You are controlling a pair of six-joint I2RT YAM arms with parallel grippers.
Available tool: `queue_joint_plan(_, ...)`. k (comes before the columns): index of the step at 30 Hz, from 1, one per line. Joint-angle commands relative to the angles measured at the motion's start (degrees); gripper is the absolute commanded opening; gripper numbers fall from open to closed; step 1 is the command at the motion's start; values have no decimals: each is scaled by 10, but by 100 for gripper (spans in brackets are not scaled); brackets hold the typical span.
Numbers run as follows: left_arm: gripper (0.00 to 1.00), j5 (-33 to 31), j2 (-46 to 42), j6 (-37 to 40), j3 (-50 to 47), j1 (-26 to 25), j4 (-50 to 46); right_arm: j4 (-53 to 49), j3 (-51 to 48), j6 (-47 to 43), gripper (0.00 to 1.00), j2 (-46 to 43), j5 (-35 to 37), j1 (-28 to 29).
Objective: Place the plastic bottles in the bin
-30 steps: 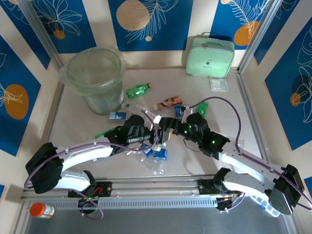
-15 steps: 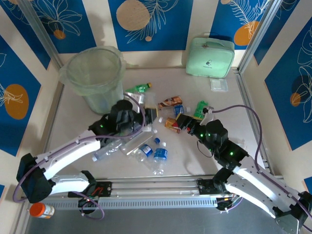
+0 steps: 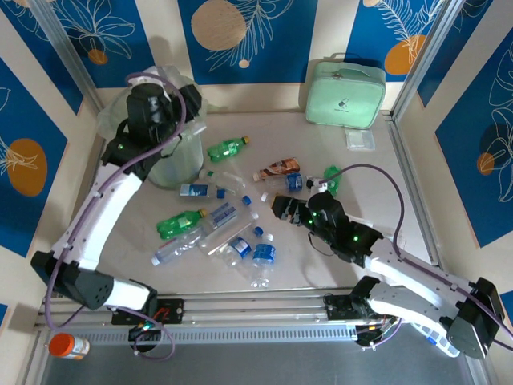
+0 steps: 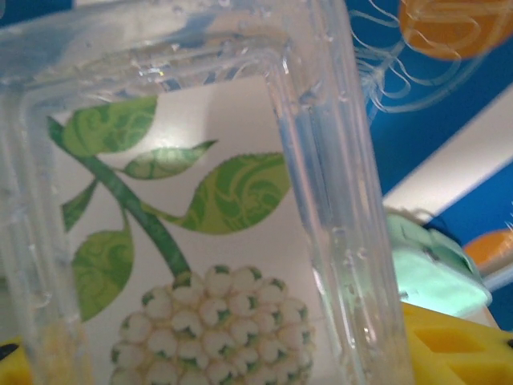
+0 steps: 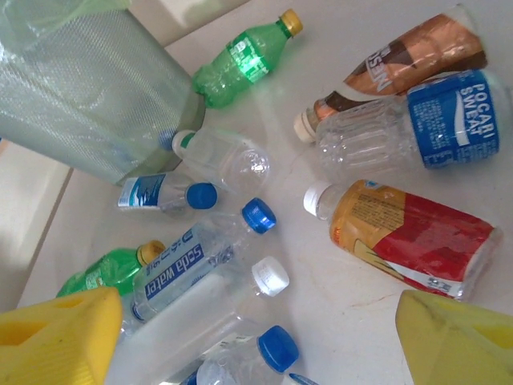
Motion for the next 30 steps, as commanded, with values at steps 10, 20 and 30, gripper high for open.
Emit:
queue_joint_plan(10, 28, 14, 199, -36, 156, 95, -66, 39, 34, -43, 89, 53, 7, 27)
queue_joint_plan(20, 23, 10, 267, -82, 160, 130, -102, 8, 51, -36, 89, 70, 34, 30)
queue_joint_plan(30, 25, 39, 302, -121, 135, 164, -144, -25, 77, -22, 89, 109, 54, 31)
